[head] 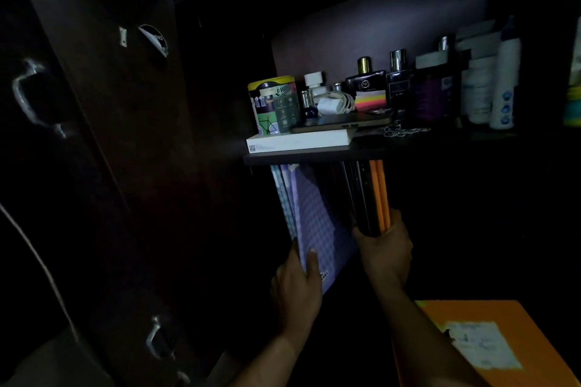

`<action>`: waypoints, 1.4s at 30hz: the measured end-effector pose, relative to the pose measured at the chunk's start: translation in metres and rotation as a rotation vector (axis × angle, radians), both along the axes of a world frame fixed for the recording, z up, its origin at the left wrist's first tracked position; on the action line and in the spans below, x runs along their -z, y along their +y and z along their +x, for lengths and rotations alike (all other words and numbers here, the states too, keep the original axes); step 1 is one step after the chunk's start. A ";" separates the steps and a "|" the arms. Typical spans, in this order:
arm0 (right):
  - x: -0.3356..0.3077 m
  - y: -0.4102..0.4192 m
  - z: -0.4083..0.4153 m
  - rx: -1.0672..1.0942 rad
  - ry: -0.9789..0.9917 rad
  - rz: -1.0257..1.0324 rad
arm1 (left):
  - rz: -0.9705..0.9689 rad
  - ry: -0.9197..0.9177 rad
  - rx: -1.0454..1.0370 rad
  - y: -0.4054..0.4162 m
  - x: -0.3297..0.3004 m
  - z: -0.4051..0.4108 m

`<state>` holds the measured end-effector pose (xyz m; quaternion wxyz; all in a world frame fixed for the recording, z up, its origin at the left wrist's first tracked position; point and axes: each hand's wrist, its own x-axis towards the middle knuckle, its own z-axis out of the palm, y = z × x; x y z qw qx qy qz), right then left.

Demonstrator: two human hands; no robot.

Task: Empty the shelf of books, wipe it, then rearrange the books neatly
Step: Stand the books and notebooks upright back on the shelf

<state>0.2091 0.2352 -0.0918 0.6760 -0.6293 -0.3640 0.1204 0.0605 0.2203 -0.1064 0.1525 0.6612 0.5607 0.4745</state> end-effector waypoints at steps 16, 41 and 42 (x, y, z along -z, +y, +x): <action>0.000 0.002 -0.004 0.018 0.002 -0.032 | -0.035 -0.101 0.127 -0.007 0.009 -0.008; 0.019 0.014 -0.022 -0.135 -0.107 -0.010 | -0.152 -0.070 0.107 0.056 0.018 -0.017; 0.019 0.013 -0.022 -0.147 -0.127 -0.004 | -0.149 -0.090 0.119 0.056 0.018 -0.017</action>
